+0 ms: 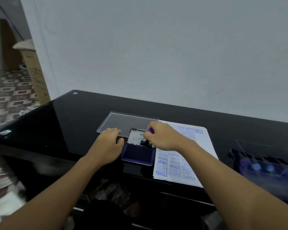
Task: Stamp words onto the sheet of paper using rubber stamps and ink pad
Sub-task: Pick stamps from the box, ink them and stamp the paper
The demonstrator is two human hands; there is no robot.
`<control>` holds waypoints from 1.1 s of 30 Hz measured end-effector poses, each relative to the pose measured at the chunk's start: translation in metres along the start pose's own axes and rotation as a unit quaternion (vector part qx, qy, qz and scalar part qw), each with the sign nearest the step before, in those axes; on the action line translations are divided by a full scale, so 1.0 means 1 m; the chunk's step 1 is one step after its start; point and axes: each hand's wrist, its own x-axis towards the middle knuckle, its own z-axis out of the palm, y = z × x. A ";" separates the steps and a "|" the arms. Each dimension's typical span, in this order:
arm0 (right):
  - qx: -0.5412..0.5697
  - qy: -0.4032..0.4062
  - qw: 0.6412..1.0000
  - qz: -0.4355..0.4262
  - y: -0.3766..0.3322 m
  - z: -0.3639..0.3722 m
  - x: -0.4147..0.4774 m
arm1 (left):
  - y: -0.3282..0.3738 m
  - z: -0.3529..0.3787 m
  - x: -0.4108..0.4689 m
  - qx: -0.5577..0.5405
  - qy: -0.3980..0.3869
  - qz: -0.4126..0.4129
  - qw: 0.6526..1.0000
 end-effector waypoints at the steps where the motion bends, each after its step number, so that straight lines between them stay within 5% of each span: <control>1: -0.003 -0.005 1.000 -0.002 -0.003 0.002 0.001 | -0.004 0.002 0.000 0.012 0.001 0.003 1.000; 33: -0.078 -0.026 0.994 -0.065 -0.030 0.046 0.033 | -0.037 0.024 -0.008 0.098 0.023 -0.005 0.995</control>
